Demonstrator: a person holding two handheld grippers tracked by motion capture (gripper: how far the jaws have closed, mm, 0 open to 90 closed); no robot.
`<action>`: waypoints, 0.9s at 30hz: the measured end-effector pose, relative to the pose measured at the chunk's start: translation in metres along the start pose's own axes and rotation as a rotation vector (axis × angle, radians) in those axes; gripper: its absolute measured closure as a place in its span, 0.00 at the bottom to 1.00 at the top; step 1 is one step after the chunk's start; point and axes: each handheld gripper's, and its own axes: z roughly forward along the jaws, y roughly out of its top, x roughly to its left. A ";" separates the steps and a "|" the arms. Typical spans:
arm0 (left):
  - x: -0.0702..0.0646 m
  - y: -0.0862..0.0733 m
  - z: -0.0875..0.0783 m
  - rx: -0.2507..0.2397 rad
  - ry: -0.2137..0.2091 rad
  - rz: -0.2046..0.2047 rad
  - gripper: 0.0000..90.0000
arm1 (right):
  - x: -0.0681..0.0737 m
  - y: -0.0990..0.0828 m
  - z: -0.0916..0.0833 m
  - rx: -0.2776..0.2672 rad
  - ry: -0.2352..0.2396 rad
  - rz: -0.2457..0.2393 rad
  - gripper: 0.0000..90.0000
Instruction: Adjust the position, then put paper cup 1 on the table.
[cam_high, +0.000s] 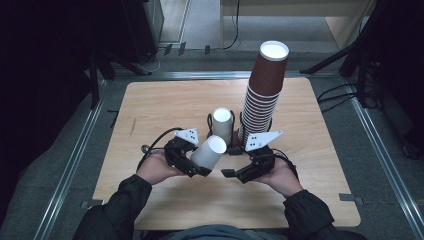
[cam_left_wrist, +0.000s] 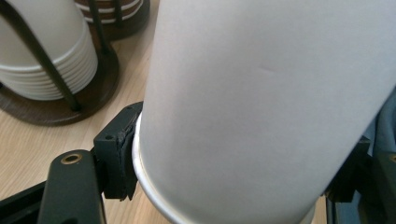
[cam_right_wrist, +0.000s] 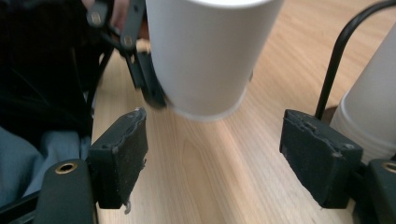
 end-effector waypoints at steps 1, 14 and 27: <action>0.001 -0.001 -0.002 0.001 0.004 -0.005 0.26 | 0.000 -0.001 0.001 0.034 -0.010 -0.001 0.27; 0.003 -0.003 -0.003 0.105 0.050 0.027 0.26 | -0.003 -0.009 0.002 0.182 -0.044 -0.030 0.27; 0.003 -0.005 0.009 0.229 0.092 0.060 0.26 | -0.004 -0.011 0.006 0.224 -0.037 -0.053 0.27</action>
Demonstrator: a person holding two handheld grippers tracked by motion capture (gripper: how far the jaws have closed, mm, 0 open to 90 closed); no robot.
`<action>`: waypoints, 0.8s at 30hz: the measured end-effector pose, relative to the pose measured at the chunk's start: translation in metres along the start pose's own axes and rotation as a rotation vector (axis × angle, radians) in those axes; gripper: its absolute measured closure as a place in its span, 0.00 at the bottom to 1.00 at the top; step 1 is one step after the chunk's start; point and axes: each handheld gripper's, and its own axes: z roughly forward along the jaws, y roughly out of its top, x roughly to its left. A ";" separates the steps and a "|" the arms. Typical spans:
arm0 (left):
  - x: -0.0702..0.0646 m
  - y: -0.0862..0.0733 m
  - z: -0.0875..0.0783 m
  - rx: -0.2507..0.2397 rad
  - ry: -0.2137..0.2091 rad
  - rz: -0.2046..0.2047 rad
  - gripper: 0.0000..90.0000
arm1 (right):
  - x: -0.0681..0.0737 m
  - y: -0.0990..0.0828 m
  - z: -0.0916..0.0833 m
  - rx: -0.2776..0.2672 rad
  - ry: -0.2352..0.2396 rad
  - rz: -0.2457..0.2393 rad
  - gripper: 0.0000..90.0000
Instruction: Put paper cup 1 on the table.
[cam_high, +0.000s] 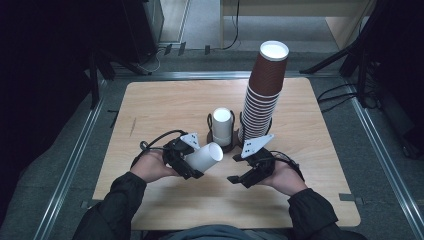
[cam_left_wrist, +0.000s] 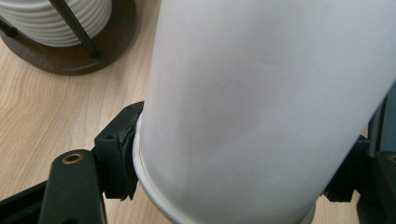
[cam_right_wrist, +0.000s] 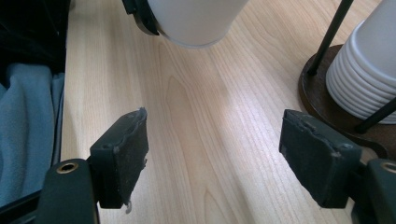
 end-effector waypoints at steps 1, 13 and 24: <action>0.000 0.000 0.001 0.011 0.004 0.007 0.26 | 0.000 0.000 0.000 0.006 0.002 0.003 0.28; -0.003 0.006 0.016 0.081 -0.020 0.012 0.26 | 0.002 0.005 -0.001 -0.031 0.015 -0.003 0.27; -0.010 0.014 0.028 0.121 -0.046 0.052 0.26 | 0.006 0.015 0.006 -0.058 0.026 -0.001 0.23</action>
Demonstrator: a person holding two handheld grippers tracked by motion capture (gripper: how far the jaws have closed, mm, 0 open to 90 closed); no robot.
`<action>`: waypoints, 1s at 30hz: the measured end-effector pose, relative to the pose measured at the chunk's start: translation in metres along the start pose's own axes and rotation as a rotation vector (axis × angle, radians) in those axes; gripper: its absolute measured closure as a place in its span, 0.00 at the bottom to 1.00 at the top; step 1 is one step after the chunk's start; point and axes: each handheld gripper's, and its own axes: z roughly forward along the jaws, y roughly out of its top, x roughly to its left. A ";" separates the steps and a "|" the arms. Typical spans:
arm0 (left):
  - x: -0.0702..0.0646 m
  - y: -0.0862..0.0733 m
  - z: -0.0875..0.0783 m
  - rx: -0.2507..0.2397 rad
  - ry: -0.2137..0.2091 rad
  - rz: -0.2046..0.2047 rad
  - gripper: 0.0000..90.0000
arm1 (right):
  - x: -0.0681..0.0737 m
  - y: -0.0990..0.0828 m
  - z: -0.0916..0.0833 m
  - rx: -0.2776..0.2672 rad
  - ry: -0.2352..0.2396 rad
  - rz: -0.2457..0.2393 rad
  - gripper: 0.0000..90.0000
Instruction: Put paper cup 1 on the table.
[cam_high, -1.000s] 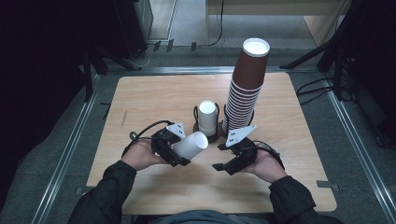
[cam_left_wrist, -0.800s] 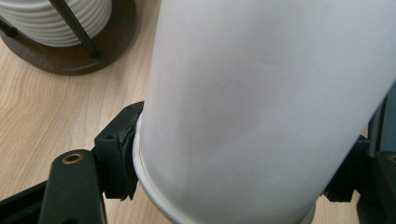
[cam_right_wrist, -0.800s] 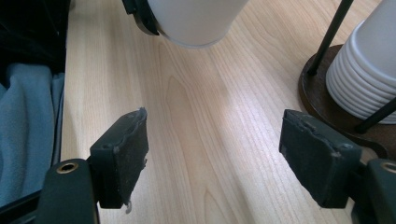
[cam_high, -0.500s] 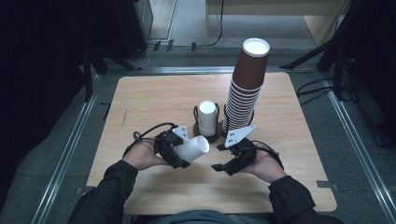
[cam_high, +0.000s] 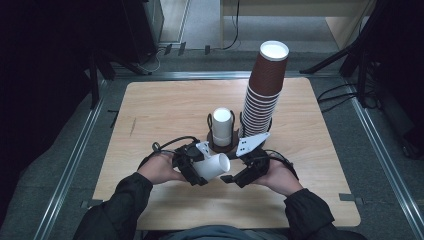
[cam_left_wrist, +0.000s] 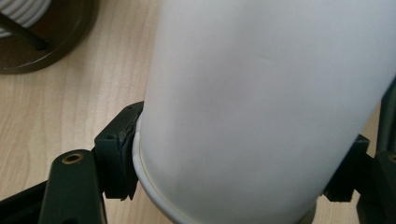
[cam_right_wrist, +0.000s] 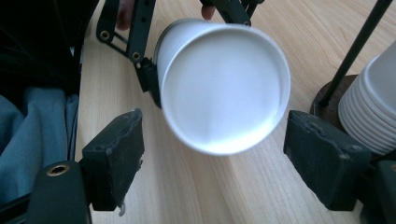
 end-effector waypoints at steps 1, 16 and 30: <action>-0.001 0.001 0.001 0.001 -0.005 -0.003 0.26 | 0.000 0.001 0.001 -0.001 0.001 -0.003 0.23; -0.011 0.006 0.007 0.009 -0.031 0.049 0.26 | 0.005 0.006 0.013 0.025 0.052 -0.022 0.38; -0.009 0.003 -0.008 -0.100 -0.030 0.020 0.09 | 0.004 0.004 0.005 0.009 0.045 -0.028 0.37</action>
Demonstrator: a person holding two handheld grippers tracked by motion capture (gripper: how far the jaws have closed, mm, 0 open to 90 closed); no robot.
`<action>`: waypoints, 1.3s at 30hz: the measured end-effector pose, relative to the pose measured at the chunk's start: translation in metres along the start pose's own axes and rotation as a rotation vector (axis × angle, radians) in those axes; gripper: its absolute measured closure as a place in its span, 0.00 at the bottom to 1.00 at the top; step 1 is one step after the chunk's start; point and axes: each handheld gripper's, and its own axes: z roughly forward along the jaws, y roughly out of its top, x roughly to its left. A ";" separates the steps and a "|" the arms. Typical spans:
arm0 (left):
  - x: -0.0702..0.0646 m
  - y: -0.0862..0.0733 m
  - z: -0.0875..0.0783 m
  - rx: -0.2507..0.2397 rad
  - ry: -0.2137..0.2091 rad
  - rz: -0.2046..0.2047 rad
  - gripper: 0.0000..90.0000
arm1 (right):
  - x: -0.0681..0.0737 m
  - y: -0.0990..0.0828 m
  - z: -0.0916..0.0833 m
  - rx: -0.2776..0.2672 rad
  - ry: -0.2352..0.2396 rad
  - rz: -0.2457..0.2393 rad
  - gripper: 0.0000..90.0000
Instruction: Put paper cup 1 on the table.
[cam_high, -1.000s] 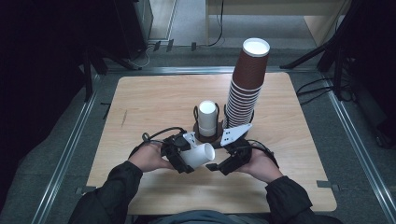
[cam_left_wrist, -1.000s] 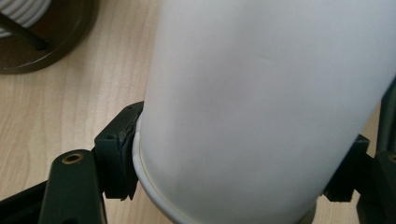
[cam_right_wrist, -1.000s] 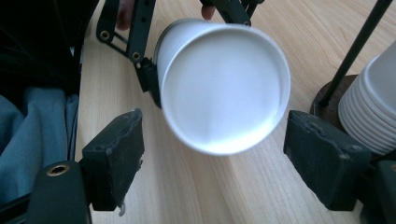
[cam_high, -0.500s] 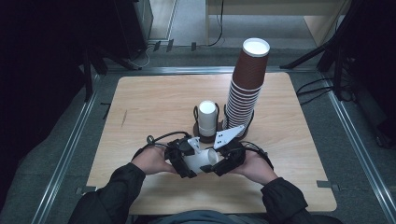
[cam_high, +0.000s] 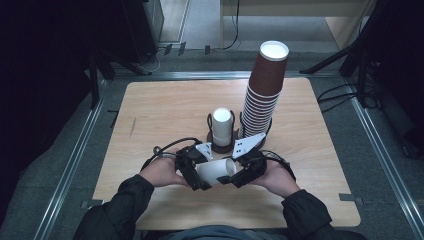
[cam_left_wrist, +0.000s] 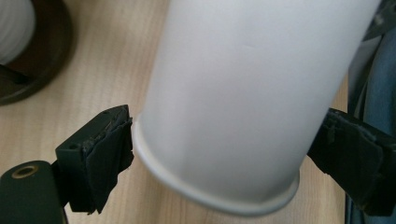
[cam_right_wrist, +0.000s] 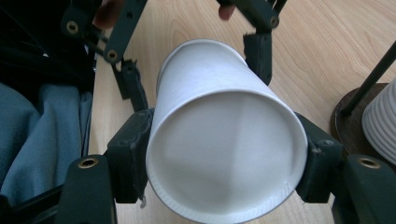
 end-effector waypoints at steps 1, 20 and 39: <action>0.001 -0.001 -0.002 -0.015 0.005 -0.006 0.09 | 0.000 0.000 -0.001 -0.002 -0.003 0.001 0.37; 0.013 -0.020 -0.028 -0.318 -0.049 -0.087 0.02 | -0.006 -0.010 -0.022 -0.107 -0.025 0.022 0.37; 0.006 -0.010 -0.019 -0.360 -0.109 -0.049 0.06 | -0.004 -0.002 -0.024 -0.252 0.046 0.056 0.37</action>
